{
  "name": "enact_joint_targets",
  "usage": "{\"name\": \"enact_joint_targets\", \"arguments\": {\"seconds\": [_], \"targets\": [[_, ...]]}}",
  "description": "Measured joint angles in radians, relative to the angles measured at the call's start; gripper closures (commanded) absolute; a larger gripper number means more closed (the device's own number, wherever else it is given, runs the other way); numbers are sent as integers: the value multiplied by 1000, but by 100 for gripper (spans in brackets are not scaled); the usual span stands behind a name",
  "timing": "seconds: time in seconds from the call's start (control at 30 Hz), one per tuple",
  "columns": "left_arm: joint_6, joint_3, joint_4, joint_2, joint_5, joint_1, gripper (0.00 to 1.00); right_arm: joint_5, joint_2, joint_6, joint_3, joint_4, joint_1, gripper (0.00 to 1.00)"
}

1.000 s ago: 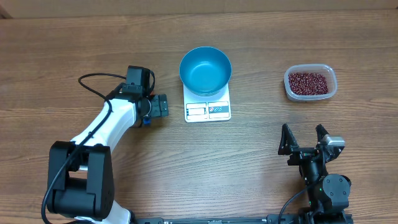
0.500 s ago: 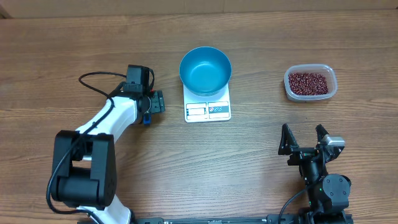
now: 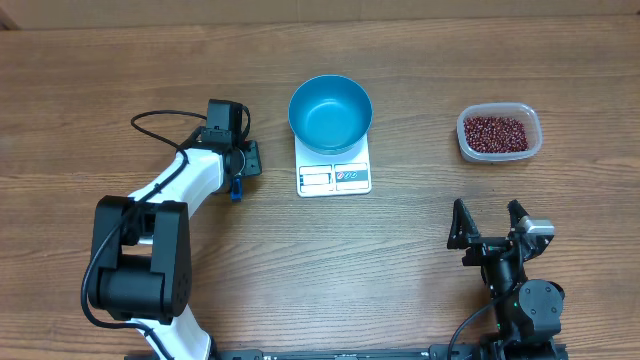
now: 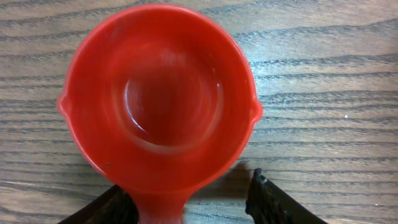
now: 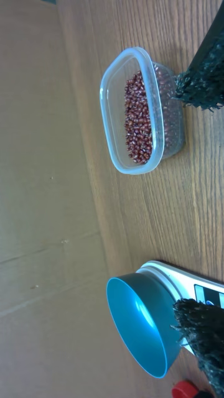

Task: Scoop item into bowl and weigh 150g on scale
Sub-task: 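Reach the left gripper to the red scoop's blue handle and grasp it, then lift the red scoop with the left gripper toward the blue bowl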

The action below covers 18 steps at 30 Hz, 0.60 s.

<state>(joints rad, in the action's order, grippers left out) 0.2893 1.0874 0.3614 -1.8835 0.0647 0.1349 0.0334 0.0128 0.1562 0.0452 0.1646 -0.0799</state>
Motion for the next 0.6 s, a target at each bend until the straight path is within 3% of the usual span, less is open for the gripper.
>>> {"name": "enact_joint_targets", "arguments": {"seconds": [0.6], "targets": [[26, 0, 5, 0, -5, -32, 78, 0, 0, 0, 0, 0, 0, 0]]}}
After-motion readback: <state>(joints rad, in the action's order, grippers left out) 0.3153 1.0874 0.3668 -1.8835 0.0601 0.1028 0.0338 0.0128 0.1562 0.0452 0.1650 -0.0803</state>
